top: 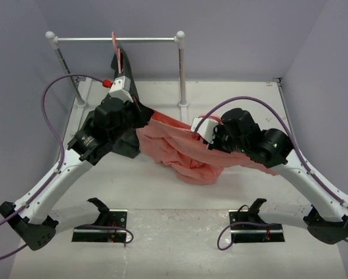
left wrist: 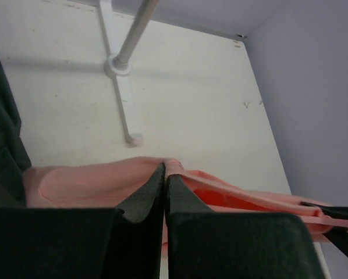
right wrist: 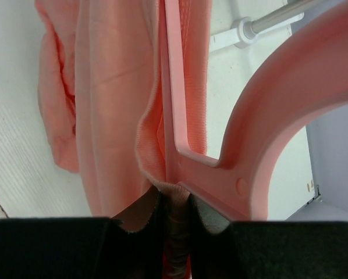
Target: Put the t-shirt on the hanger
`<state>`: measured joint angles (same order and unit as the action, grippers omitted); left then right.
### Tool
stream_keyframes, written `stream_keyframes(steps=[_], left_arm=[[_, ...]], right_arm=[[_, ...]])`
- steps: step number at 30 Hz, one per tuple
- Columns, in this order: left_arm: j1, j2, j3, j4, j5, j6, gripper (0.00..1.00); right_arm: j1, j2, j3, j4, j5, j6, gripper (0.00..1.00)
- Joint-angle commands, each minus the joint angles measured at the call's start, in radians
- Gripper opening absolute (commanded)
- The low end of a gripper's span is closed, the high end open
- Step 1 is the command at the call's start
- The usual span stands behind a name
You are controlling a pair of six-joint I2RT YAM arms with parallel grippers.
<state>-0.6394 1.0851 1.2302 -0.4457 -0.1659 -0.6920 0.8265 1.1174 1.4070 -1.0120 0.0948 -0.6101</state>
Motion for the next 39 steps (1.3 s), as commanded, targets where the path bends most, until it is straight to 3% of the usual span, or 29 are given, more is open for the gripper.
stream_keyframes(steps=[1,6,10,13,18,20,25,29,34,37,39], left_arm=[[-0.203,0.023,0.089,0.010,-0.056,0.079,0.00],[-0.358,0.072,0.084,-0.014,-0.108,0.084,0.00],[-0.387,-0.012,0.059,-0.055,-0.191,0.082,0.04],[-0.385,-0.067,0.060,-0.050,-0.182,0.131,0.22],[-0.385,-0.083,0.108,0.045,0.137,0.331,0.73],[-0.385,-0.094,0.112,0.089,0.233,0.377,0.78],[-0.385,-0.060,0.112,0.200,0.490,0.413,0.76],[-0.385,0.002,0.136,0.212,0.527,0.419,0.60],[-0.384,0.037,0.132,0.202,0.507,0.427,0.41],[-0.384,0.037,0.115,0.199,0.469,0.443,0.41],[-0.384,0.037,0.101,0.199,0.436,0.449,0.57]], right_arm=[[0.078,0.050,0.052,0.032,-0.021,-0.040,0.00],[0.097,-0.066,-0.083,0.418,-0.239,-0.034,0.00],[0.071,-0.139,-0.170,0.471,-0.233,-0.023,0.00],[0.023,-0.171,-0.212,0.470,-0.315,-0.031,0.00],[-0.019,-0.189,-0.247,0.447,-0.452,-0.057,0.00],[-0.021,-0.179,-0.232,0.416,-0.500,-0.078,0.00],[-0.026,-0.154,-0.186,0.346,-0.587,-0.122,0.00],[-0.025,-0.100,-0.106,0.232,-0.660,-0.154,0.00],[-0.026,-0.113,-0.103,0.218,-0.677,-0.163,0.00],[-0.026,-0.107,-0.095,0.207,-0.707,-0.171,0.00],[-0.026,-0.094,-0.084,0.198,-0.728,-0.176,0.00]])
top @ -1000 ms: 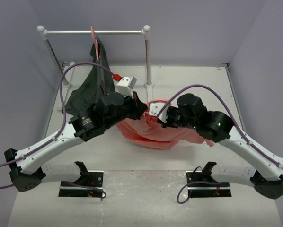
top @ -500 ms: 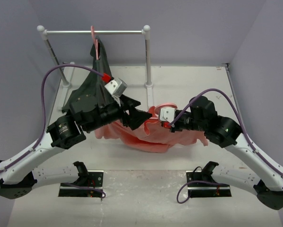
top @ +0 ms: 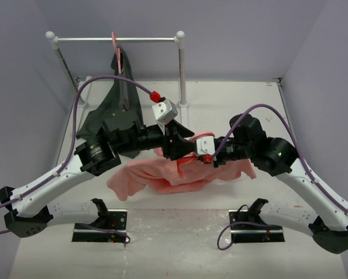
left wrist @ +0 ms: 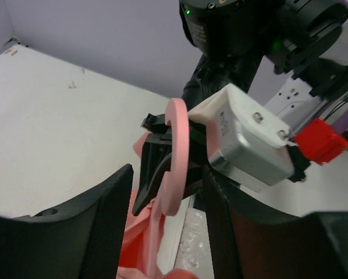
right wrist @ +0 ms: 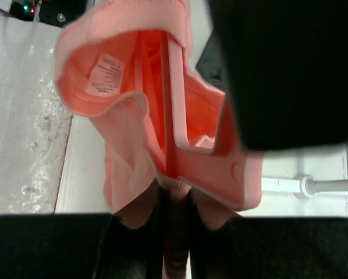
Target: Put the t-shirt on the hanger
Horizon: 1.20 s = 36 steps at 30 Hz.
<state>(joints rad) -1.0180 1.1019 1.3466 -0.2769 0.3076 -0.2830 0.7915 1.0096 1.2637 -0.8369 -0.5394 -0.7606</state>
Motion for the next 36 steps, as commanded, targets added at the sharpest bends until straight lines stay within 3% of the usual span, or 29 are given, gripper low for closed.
stream_keyframes(steps=[1,5,6,7,8,9,15,16,17,18,21,26,30,36], left_arm=[[-0.005,0.019,-0.021,0.031,-0.056,0.043,0.60],[-0.004,0.013,-0.043,0.015,-0.136,0.061,0.61],[-0.004,0.008,-0.049,0.015,-0.136,0.070,0.47],[-0.003,0.000,-0.061,0.022,-0.131,0.074,0.19],[-0.002,-0.006,-0.070,0.037,-0.117,0.073,0.02],[-0.002,-0.012,-0.080,0.051,-0.104,0.071,0.00],[-0.001,-0.087,-0.153,0.138,-0.180,0.033,0.00],[-0.001,-0.109,-0.169,0.153,-0.226,0.018,0.00],[-0.002,-0.127,-0.184,0.164,-0.284,0.001,0.00],[-0.002,-0.140,-0.186,0.157,-0.323,-0.005,0.00],[-0.002,-0.179,-0.193,0.130,-0.431,-0.028,0.00],[-0.002,-0.244,-0.212,0.129,-0.550,-0.061,0.00],[-0.002,-0.253,-0.172,0.108,-0.597,-0.092,0.00],[-0.002,-0.269,-0.127,0.097,-0.674,-0.139,0.00]], right_arm=[[0.009,0.019,0.062,0.022,-0.102,-0.027,0.00],[0.009,0.033,0.066,0.013,-0.127,-0.035,0.00],[0.009,0.034,0.065,0.012,-0.136,-0.040,0.00],[0.010,0.035,0.064,0.014,-0.146,-0.042,0.00],[0.010,0.037,0.064,0.016,-0.152,-0.042,0.00],[0.009,0.039,0.065,0.017,-0.152,-0.043,0.00],[0.008,0.056,0.053,0.023,-0.156,-0.038,0.00],[0.007,0.051,0.042,0.037,-0.142,-0.015,0.20],[0.006,0.039,0.027,0.062,-0.118,0.018,0.49],[0.004,0.018,0.002,0.107,-0.076,0.054,0.68],[-0.008,-0.050,-0.070,0.262,0.008,0.156,0.99],[-0.009,-0.128,-0.163,0.459,0.420,0.488,0.99],[-0.012,-0.107,-0.130,0.436,0.675,0.655,0.99],[-0.033,-0.118,-0.053,0.402,0.823,0.861,0.99]])
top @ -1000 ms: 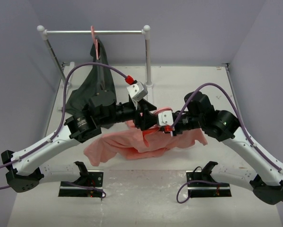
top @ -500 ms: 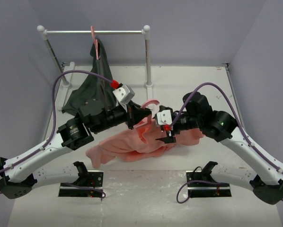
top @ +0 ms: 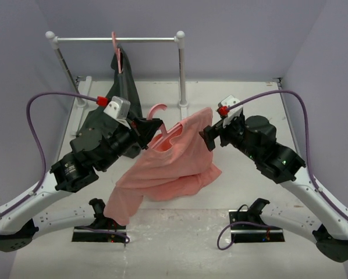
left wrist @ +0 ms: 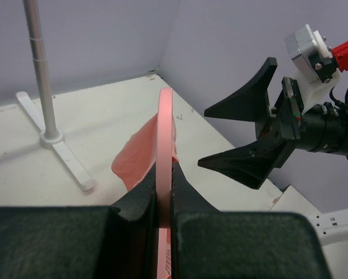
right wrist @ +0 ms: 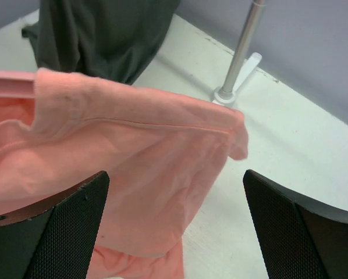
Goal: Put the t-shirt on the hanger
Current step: Place the T-shirt on the hanger, then place the hanger at the clothesline.
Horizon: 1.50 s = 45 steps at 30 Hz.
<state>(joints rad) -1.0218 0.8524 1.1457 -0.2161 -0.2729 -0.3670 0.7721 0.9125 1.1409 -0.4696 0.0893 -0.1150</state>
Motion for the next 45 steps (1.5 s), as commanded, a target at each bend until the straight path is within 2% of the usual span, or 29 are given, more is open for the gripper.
stream_keyframes(steps=[1,3,4,7,9,11,15,16,18,20,24,25,26,27,28,29,31,35,38,41,43,44,45], left_arm=[[0.001,-0.021,0.088,0.030,-0.134,-0.079,0.00],[0.002,-0.024,0.096,0.037,-0.180,-0.103,0.00],[0.002,-0.021,0.099,0.070,-0.212,-0.103,0.00],[0.003,0.019,0.109,0.190,-0.257,-0.056,0.00],[0.002,0.070,0.115,0.283,-0.287,-0.018,0.00],[0.001,0.140,0.163,0.297,-0.392,0.021,0.00],[0.002,0.275,0.275,0.354,-0.583,0.120,0.00],[0.002,0.312,0.321,0.341,-0.635,0.134,0.00],[0.002,0.408,0.493,0.240,-0.781,0.165,0.00],[0.002,0.456,0.557,0.218,-0.809,0.174,0.00],[0.001,0.467,0.574,0.165,-0.842,0.121,0.00],[-0.001,0.468,0.578,0.157,-0.840,0.115,0.00],[0.000,0.468,0.581,0.148,-0.839,0.111,0.00],[0.000,0.471,0.587,0.140,-0.843,0.115,0.00],[0.000,0.475,0.594,0.132,-0.848,0.125,0.00],[0.000,0.480,0.605,0.126,-0.852,0.138,0.00],[0.000,0.492,0.643,0.113,-0.858,0.183,0.00],[0.000,0.526,0.726,0.124,-0.875,0.330,0.00],[0.003,0.558,0.798,0.128,-0.880,0.433,0.00],[0.007,0.596,0.838,0.101,-0.874,0.454,0.00],[0.012,0.615,0.868,0.045,-0.863,0.425,0.00],[0.021,0.626,0.875,0.022,-0.850,0.410,0.00],[0.029,0.633,0.896,-0.030,-0.842,0.387,0.00]], right_arm=[[-0.017,-0.030,0.079,0.023,0.176,0.255,0.99],[-0.017,-0.047,0.104,0.002,0.059,0.342,0.99],[-0.017,-0.053,0.111,-0.004,-0.053,0.390,0.99],[0.033,-0.100,0.065,0.046,-0.245,0.578,0.99],[0.141,-0.114,-0.004,0.104,-0.208,0.644,0.99],[0.238,-0.093,-0.020,0.088,-0.116,0.666,0.99],[0.540,-0.002,0.003,0.033,0.204,0.701,0.99],[0.594,0.022,0.017,0.017,0.321,0.716,0.99],[0.699,0.077,0.054,-0.003,0.435,0.735,0.99],[0.810,0.157,0.086,-0.009,0.583,0.752,0.99],[0.842,0.346,0.228,-0.129,0.755,0.803,0.98],[0.842,0.389,0.248,-0.155,0.793,0.824,0.95],[0.843,0.414,0.270,-0.156,0.809,0.826,0.87],[0.844,0.429,0.278,-0.142,0.821,0.809,0.57],[0.845,0.439,0.277,-0.134,0.829,0.797,0.21],[0.849,0.439,0.268,-0.134,0.837,0.804,0.00],[0.859,0.419,0.213,-0.103,0.856,0.832,0.00],[0.890,0.358,0.042,0.014,0.794,0.875,0.00],[0.929,0.341,-0.022,0.022,0.785,0.943,0.00],[0.938,0.338,-0.034,0.024,0.781,0.961,0.00],[0.937,0.330,-0.036,0.023,0.785,0.969,0.04],[0.938,0.325,-0.033,0.013,0.787,0.976,0.19],[0.938,0.311,-0.031,0.003,0.790,0.986,0.61]])
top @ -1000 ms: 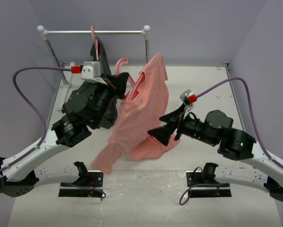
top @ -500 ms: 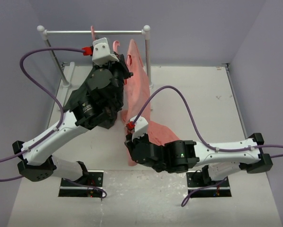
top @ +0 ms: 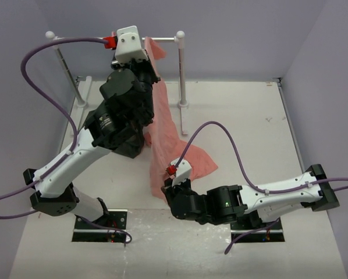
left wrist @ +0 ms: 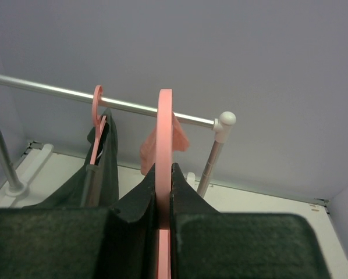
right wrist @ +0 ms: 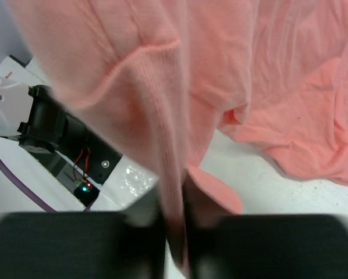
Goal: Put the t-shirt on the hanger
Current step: Place the hanger at the clothesline.
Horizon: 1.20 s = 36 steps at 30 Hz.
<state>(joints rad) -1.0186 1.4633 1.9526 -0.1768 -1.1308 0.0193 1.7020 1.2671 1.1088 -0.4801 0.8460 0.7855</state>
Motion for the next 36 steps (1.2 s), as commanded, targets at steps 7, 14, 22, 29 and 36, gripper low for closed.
stream_keyframes(steps=[7,14,22,29,36], left_arm=[[0.311,0.096,0.244,-0.468,0.381,-0.296,0.00],[0.470,0.197,0.262,-0.525,0.685,-0.312,0.00],[0.583,0.331,0.329,-0.427,0.790,-0.307,0.00],[0.627,0.396,0.399,-0.352,0.819,-0.335,0.00],[0.681,0.412,0.378,-0.305,0.883,-0.362,0.00]], right_arm=[[0.015,-0.252,-0.061,-0.150,0.091,0.234,0.99],[0.016,-0.490,-0.177,-0.170,0.131,0.237,0.99],[0.016,-0.587,-0.243,-0.133,0.098,0.169,0.99],[0.016,-0.626,-0.285,-0.135,0.094,0.143,0.99],[0.015,-0.723,-0.343,-0.127,0.112,0.141,0.99]])
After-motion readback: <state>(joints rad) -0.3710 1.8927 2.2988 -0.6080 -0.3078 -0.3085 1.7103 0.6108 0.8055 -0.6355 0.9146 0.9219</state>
